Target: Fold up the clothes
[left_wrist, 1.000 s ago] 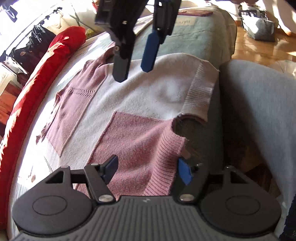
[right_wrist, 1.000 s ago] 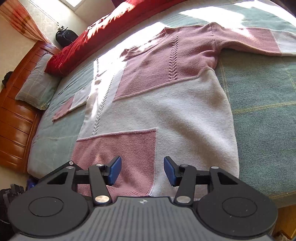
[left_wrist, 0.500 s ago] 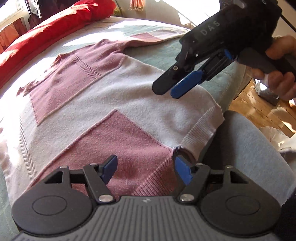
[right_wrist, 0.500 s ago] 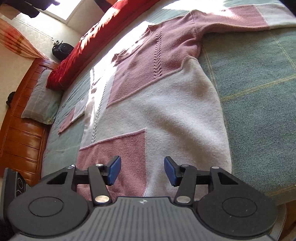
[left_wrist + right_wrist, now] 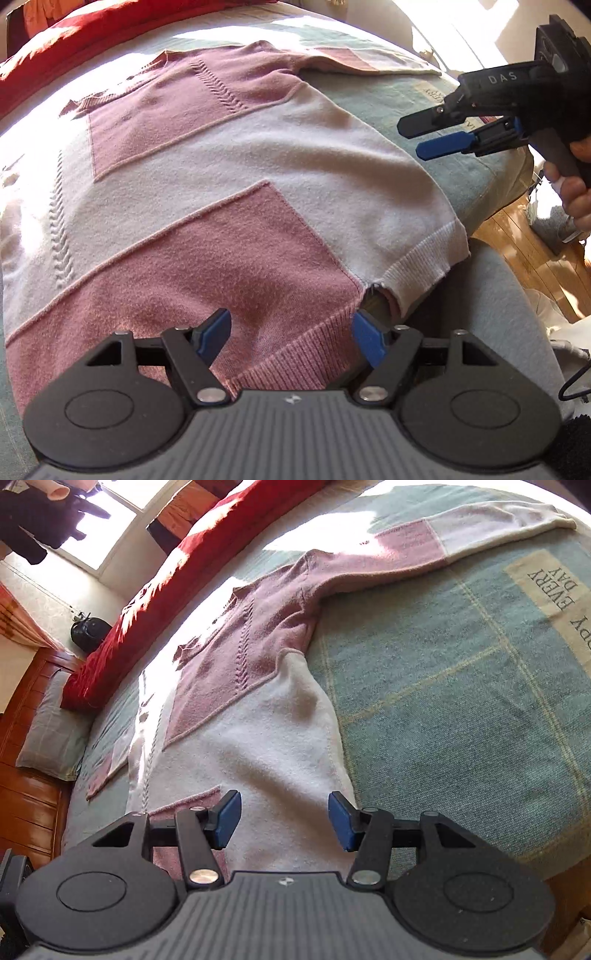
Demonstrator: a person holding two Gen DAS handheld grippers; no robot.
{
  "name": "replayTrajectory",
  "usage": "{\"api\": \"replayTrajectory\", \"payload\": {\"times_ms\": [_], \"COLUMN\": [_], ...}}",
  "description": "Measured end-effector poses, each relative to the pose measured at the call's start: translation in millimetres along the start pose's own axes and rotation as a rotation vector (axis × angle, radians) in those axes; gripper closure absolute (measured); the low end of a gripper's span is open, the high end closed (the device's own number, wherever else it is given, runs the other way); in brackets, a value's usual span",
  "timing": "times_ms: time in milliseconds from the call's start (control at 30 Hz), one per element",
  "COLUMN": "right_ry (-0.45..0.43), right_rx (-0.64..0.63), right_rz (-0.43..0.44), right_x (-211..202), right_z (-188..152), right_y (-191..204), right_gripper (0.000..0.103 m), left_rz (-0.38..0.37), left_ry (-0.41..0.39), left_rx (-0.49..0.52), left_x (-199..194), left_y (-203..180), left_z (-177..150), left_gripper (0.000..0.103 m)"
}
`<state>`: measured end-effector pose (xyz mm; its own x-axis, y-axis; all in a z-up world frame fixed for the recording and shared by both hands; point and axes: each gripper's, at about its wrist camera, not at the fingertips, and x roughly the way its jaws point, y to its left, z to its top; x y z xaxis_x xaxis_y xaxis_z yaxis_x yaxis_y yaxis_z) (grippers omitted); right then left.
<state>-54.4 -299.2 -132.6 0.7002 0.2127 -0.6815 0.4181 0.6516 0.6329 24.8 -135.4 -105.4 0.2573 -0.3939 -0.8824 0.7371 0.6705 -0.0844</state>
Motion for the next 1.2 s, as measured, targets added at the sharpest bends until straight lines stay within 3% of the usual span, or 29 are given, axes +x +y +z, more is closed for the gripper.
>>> {"api": "replayTrajectory", "payload": {"times_ms": [167, 267, 300, 433, 633, 700, 800, 933, 1133, 1200], "right_ry": [0.023, 0.014, 0.001, -0.047, -0.173, -0.177, -0.138, -0.112, -0.158, -0.157], "right_rx": [-0.010, -0.060, -0.077, -0.033, -0.007, 0.015, 0.047, 0.050, -0.098, -0.128], "right_rz": [0.029, -0.092, -0.123, -0.155, -0.061, -0.068, -0.073, -0.046, -0.166, -0.164], "right_x": [47, 62, 61, 37, 24, 40, 71, 101, 112, 114], "right_z": [14, 9, 7, 8, 62, 84, 108, 117, 100, 97], "right_y": [15, 11, 8, -5, -6, -13, -28, -34, -5, 2], "right_gripper": [0.044, 0.045, 0.051, 0.053, 0.056, 0.066, 0.068, 0.067, 0.067, 0.073], "left_rz": [0.010, 0.036, 0.041, 0.037, 0.049, 0.032, 0.030, 0.018, 0.024, 0.031], "left_ry": [0.023, 0.067, 0.069, 0.054, 0.014, 0.014, 0.027, 0.033, 0.039, 0.039], "left_rx": [-0.053, -0.104, -0.127, -0.201, -0.197, -0.218, -0.217, -0.201, -0.171, -0.156], "left_x": [13, 24, 25, 15, 13, 17, 22, 25, 31, 31], "left_y": [14, 25, 30, 47, 54, 58, 62, 65, 61, 58], "left_z": [6, -6, -10, -15, 2, 4, 2, 1, 3, 2], "left_gripper": [0.030, 0.030, 0.029, 0.029, 0.029, 0.029, 0.029, 0.028, 0.021, 0.020]}}
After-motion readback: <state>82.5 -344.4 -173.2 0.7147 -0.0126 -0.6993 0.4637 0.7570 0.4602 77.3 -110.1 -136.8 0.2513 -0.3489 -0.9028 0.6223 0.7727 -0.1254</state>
